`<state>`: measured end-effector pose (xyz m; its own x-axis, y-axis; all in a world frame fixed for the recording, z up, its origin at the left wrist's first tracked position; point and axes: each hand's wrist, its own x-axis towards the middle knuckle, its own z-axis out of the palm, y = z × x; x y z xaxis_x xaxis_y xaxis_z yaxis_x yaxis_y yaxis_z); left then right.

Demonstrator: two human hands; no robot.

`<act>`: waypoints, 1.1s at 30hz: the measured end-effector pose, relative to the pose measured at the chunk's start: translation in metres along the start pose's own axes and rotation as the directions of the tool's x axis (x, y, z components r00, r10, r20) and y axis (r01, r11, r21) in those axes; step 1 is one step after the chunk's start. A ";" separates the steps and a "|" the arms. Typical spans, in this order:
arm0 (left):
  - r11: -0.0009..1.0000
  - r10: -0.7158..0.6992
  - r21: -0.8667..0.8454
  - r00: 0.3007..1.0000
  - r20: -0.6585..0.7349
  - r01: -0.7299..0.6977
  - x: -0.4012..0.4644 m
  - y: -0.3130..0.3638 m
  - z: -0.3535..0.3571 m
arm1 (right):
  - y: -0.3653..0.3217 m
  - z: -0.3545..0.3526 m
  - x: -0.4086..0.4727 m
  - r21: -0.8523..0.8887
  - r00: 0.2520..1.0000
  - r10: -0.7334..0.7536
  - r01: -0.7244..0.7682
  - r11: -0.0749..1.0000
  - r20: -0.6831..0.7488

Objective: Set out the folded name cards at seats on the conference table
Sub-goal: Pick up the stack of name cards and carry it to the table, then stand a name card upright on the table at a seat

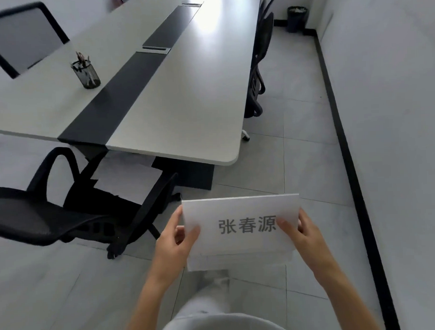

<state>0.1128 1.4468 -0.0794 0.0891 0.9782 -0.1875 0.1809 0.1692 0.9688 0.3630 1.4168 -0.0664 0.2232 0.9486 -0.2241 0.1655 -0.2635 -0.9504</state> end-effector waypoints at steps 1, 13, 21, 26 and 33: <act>1.000 -0.001 0.007 1.000 -0.002 0.001 0.027 0.002 0.001 | -0.004 0.001 0.027 0.003 1.000 0.000 0.000 1.000 0.003; 0.997 -0.014 0.074 0.998 0.054 0.010 0.317 0.075 0.002 | -0.086 0.000 0.313 -0.073 0.998 -0.051 0.055 0.996 0.048; 0.992 -0.067 0.096 0.989 -0.134 0.080 0.463 0.086 0.011 | -0.109 0.016 0.518 -0.136 0.942 -0.092 0.142 0.980 0.323; 0.976 -0.171 0.076 0.935 -0.312 0.204 0.519 0.079 0.020 | -0.117 0.039 0.617 -0.215 0.878 -0.108 0.231 0.949 0.467; 0.957 -0.226 0.071 0.878 -0.422 0.281 0.547 0.071 0.026 | -0.108 0.063 0.668 -0.276 0.847 -0.044 0.221 0.935 0.529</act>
<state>0.1994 1.9910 -0.1176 -0.3763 0.8711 -0.3156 0.2678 0.4284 0.8630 0.4339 2.0899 -0.1274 -0.3265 0.9082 -0.2620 0.4697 -0.0847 -0.8787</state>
